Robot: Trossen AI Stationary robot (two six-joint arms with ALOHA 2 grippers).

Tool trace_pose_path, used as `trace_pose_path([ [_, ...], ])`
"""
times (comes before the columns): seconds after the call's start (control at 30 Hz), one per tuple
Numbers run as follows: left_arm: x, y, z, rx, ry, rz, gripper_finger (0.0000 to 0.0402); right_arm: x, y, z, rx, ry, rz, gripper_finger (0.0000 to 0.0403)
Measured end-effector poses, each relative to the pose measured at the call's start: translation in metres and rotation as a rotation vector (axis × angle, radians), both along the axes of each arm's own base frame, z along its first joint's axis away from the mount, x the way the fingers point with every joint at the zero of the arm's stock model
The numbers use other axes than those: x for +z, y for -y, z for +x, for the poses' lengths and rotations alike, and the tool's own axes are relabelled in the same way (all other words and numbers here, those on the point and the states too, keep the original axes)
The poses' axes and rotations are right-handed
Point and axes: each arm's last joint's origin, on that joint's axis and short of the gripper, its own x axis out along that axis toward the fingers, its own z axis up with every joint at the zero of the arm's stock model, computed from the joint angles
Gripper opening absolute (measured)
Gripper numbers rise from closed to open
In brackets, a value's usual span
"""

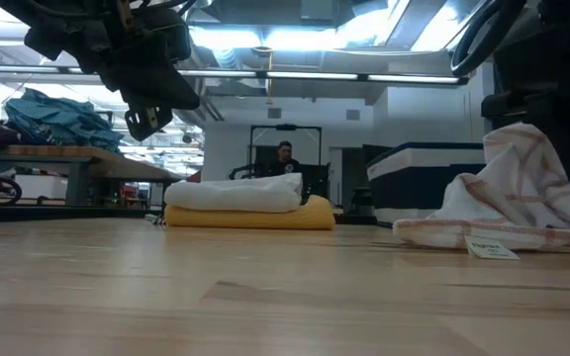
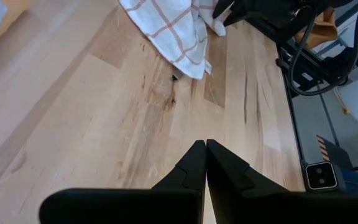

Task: Fold towel
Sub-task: Fold the white patterned towel

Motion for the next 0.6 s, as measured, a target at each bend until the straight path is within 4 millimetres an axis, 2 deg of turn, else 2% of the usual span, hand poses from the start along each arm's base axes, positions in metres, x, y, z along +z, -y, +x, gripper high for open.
trace_pose_path([
  [0.17,0.000,0.000,0.000,0.001,0.000,0.000,0.0004,-0.001,0.001,-0.001,0.028,0.005,-0.025,0.0190],
  [0.33,0.000,0.000,0.000,0.007,0.001,0.004,0.0004,-0.011,0.006,-0.008,0.054,-0.033,-0.046,0.0204],
  [0.47,0.000,0.000,0.000,0.007,0.001,0.004,0.0004,-0.017,0.008,-0.011,0.055,-0.046,-0.054,0.0187],
  [0.6,0.000,0.000,0.000,0.008,0.001,0.004,0.0004,-0.017,0.006,-0.009,0.050,-0.020,-0.040,0.0127],
])
